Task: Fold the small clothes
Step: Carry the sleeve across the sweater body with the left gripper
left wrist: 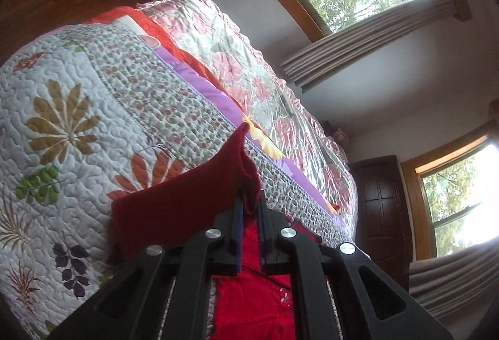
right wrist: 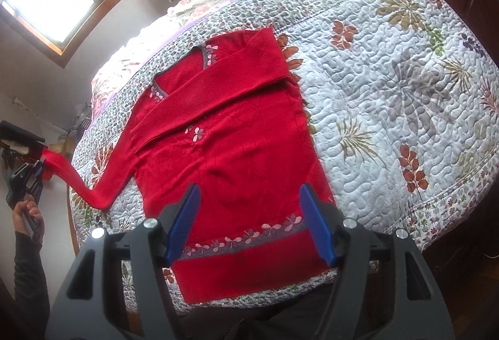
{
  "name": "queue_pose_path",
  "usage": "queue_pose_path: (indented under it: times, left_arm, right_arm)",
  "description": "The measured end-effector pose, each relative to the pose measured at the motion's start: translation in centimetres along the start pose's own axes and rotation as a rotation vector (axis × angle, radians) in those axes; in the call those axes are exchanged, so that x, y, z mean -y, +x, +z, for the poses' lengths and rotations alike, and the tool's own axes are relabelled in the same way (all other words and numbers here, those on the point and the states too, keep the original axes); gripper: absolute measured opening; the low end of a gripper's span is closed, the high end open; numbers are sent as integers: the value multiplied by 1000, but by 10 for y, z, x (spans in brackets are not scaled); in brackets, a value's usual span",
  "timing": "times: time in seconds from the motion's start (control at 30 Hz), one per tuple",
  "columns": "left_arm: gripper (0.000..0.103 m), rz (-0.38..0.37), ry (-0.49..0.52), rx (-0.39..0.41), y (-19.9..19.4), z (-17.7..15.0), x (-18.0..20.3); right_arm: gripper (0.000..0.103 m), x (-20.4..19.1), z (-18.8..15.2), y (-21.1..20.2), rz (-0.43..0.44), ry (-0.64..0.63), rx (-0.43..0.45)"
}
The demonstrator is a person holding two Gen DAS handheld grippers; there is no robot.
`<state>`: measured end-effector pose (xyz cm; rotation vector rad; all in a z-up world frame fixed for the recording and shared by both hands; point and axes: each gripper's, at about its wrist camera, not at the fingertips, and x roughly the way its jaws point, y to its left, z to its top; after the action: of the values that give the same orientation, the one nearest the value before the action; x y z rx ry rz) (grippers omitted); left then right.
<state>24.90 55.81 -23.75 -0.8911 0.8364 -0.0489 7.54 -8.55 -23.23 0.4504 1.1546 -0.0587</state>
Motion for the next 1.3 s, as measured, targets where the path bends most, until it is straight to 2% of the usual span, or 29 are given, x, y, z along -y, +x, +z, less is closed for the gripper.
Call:
queue_pose_path:
  times: [0.3,0.6,0.93,1.07,1.1,1.17,1.2,1.23,1.3]
  left_arm:
    - [7,-3,93,-123,76,-30,62]
    - [7,17,197,-266,159,-77,115]
    - [7,92,274,-469,265,-161,128]
    - [9,136,286,-503,289,-181,123]
    - [15,136,267,-512,291,-183,119]
    - [33,136,237,-513,288,-186,116]
    - [47,138,227,-503,281,-187,114]
    - [54,139,218,-492,273,-188,112]
    - [59,131,170,-475,252,-190,104]
  right_arm:
    - [66,28,8,8,2,56,-15]
    - [66,70,17,17,-15,141,-29]
    - [66,105,30,36,-36,177,-58]
    - [66,99,51,50,-8,124,-76]
    - [67,93,58,54,11,100,-86]
    - [81,75,76,65,55,48,-96]
    - [84,63,87,73,104,20,-98]
    - [86,51,98,82,144,-9,-107]
    - [86,21,121,107,230,-63,-136]
